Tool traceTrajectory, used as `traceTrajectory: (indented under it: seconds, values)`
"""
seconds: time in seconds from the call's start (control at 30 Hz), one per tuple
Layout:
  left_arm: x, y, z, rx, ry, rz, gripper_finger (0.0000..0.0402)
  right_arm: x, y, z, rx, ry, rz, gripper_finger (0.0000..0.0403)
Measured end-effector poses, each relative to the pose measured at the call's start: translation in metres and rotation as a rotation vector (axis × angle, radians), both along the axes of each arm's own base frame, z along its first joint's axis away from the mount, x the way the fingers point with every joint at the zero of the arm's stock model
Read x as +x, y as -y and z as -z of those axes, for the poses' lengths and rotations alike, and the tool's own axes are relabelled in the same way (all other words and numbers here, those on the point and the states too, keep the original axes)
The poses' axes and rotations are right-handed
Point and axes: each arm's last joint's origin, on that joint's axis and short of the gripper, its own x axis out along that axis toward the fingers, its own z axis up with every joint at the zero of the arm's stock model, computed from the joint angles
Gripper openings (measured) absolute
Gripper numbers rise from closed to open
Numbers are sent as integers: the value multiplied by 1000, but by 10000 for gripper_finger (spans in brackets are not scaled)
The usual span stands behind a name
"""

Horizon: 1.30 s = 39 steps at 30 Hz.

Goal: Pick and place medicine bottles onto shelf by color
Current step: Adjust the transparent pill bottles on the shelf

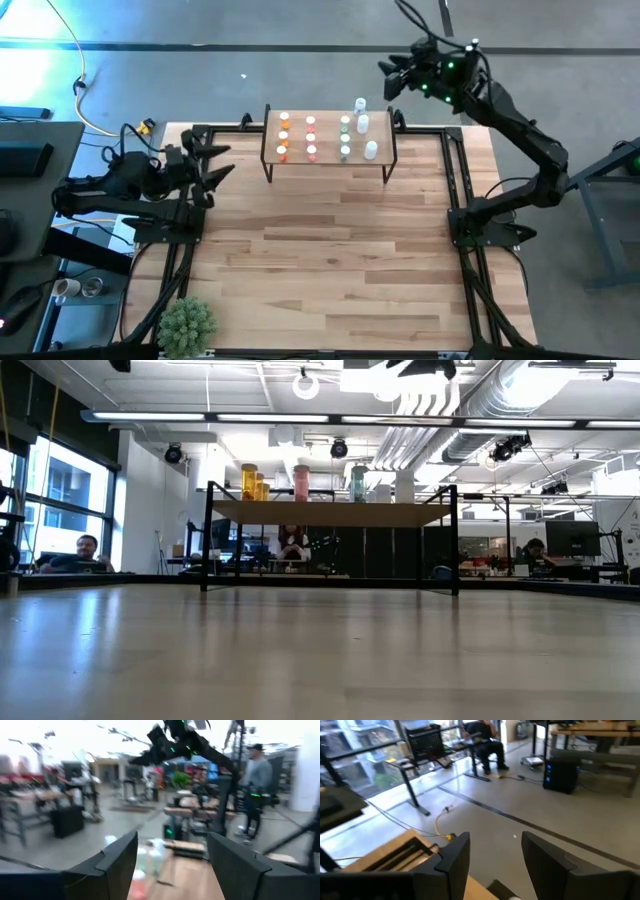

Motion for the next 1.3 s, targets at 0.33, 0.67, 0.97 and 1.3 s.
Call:
traceTrajectory:
  seconds: [0.33,0.67,0.97,1.3]
  values:
    - [2,-19,-31,129,30,-305,229,2,42,14,98,-73,-67,170]
    - [3,-35,-31,115,-49,-430,229,27,68,54,268,-241,-116,170]
    - [7,-43,-25,48,-71,-411,229,37,76,88,460,-359,-119,170]
    - [11,-49,-21,26,-100,-412,229,48,72,103,648,-335,-69,170]
